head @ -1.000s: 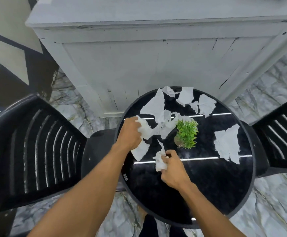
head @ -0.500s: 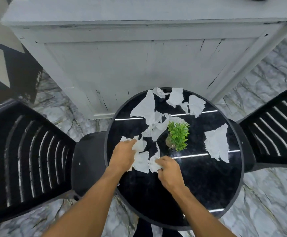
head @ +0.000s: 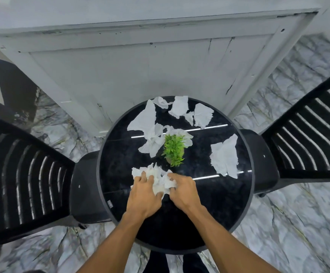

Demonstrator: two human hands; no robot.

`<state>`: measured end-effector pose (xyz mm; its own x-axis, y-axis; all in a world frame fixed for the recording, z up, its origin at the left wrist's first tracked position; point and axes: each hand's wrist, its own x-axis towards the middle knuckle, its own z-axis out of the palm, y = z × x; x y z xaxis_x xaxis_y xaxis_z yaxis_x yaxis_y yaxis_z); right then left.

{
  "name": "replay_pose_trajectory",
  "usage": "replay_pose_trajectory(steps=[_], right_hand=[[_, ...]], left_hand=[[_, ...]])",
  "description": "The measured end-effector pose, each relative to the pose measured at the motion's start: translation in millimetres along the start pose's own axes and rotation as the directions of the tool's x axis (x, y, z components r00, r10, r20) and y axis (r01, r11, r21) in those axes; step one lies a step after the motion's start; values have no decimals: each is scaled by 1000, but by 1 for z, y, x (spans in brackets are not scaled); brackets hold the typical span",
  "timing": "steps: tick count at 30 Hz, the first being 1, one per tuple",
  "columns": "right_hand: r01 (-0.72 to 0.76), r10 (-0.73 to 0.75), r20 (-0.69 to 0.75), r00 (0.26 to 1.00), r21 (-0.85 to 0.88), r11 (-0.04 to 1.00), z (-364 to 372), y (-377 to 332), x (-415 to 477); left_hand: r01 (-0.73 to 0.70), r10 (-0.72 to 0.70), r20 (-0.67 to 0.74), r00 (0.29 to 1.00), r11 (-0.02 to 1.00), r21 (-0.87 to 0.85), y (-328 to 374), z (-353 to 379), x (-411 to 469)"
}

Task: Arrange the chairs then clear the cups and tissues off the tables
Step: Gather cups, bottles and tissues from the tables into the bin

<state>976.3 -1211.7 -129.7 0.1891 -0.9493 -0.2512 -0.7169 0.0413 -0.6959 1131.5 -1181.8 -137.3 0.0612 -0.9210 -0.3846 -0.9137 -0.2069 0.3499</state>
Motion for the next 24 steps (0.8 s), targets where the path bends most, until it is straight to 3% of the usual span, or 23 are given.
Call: replay_pose_trajectory(steps=[4, 8, 11, 14, 19, 22, 24], right_hand=[[-16, 12, -166, 986, -23, 1000, -39, 33, -12], [-111, 96, -254, 962, -47, 993, -80, 71, -5], [-220, 202, -158, 967, -108, 969, -109, 97, 11], [-236, 232, -44, 972, -167, 957, -125, 111, 24], [-185, 185, -17, 983, -181, 966, -123, 118, 25], [-70, 56, -53, 997, -321, 945, -116, 116, 18], [-22, 22, -5, 1000, -323, 946, -113, 115, 14]], left_hand=[[-15, 16, -23, 1000, 999, 29, 39, 18, -2], [-107, 102, -97, 990, 993, -56, 85, 35, -2], [-152, 140, -114, 984, 982, -113, 121, 44, 1], [-138, 126, -105, 986, 984, -109, 138, 49, 5], [-80, 72, -90, 993, 992, -93, 140, 47, 5], [-57, 43, -119, 992, 992, -112, 133, 45, 1], [-33, 11, -149, 989, 988, -148, 126, 44, -4]])
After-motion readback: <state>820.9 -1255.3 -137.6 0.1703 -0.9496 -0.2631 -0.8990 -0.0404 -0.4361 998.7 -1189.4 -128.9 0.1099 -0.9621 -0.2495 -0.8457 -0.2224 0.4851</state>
